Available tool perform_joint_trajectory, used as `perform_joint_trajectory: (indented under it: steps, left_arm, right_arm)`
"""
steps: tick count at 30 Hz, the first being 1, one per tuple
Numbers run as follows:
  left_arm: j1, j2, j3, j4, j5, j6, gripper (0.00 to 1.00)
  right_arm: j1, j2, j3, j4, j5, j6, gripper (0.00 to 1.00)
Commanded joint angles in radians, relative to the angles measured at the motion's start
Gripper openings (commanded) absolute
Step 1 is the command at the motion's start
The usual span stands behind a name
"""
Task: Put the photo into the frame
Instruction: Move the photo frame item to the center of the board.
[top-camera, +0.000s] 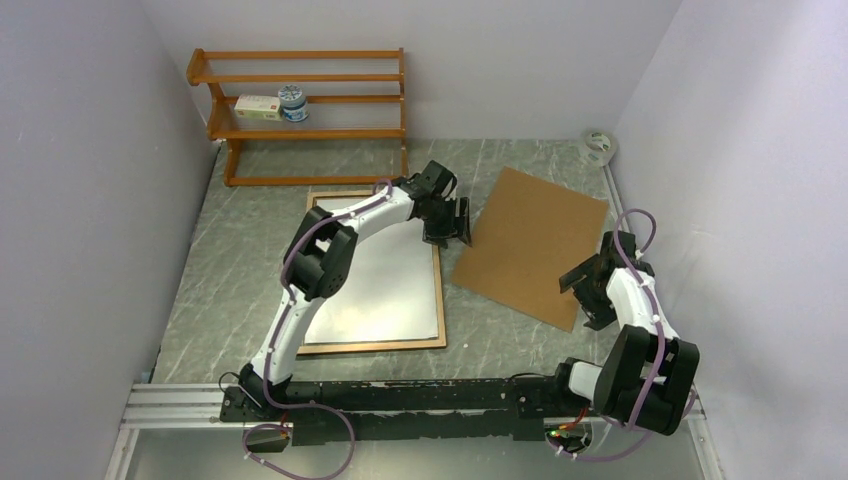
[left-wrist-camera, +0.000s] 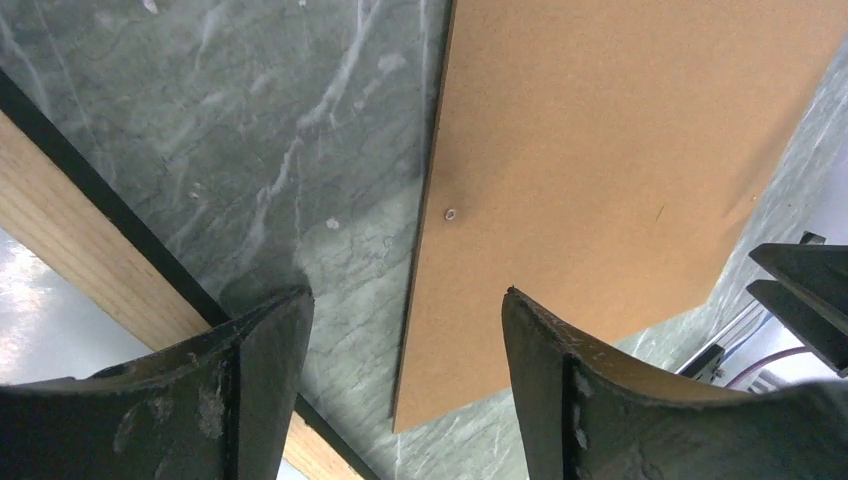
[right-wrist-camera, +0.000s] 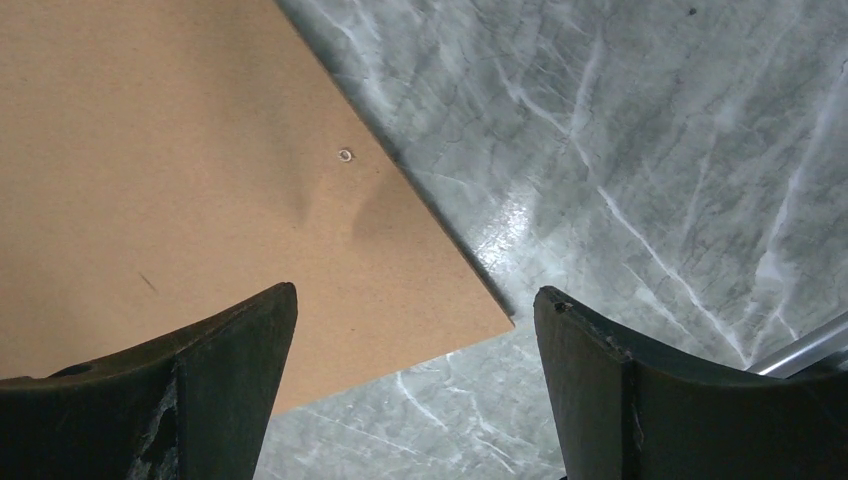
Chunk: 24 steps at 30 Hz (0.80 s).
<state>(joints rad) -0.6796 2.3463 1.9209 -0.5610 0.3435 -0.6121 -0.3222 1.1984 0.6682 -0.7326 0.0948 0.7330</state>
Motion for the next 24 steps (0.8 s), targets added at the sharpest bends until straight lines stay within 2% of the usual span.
perform_joint_trajectory:
  steps: [1,11,18,24]
  left_arm:
    - [-0.004,-0.008,0.005,-0.051,0.025,-0.040,0.74]
    - [-0.012,0.040,0.026,-0.121,0.141,-0.081,0.66]
    - [-0.014,0.054,0.032,-0.072,0.261,-0.085,0.61]
    - [-0.016,0.054,0.055,0.030,0.375,-0.080,0.57]
  right_arm:
    - [-0.013,0.002,-0.013,0.037,-0.014,0.001,0.92]
    - [-0.026,0.055,-0.053,0.091,-0.084,-0.004,0.95]
    - [-0.037,0.095,-0.089,0.150,-0.216,-0.020,0.95]
    - [-0.039,0.152,-0.105,0.205,-0.340,-0.026,0.94]
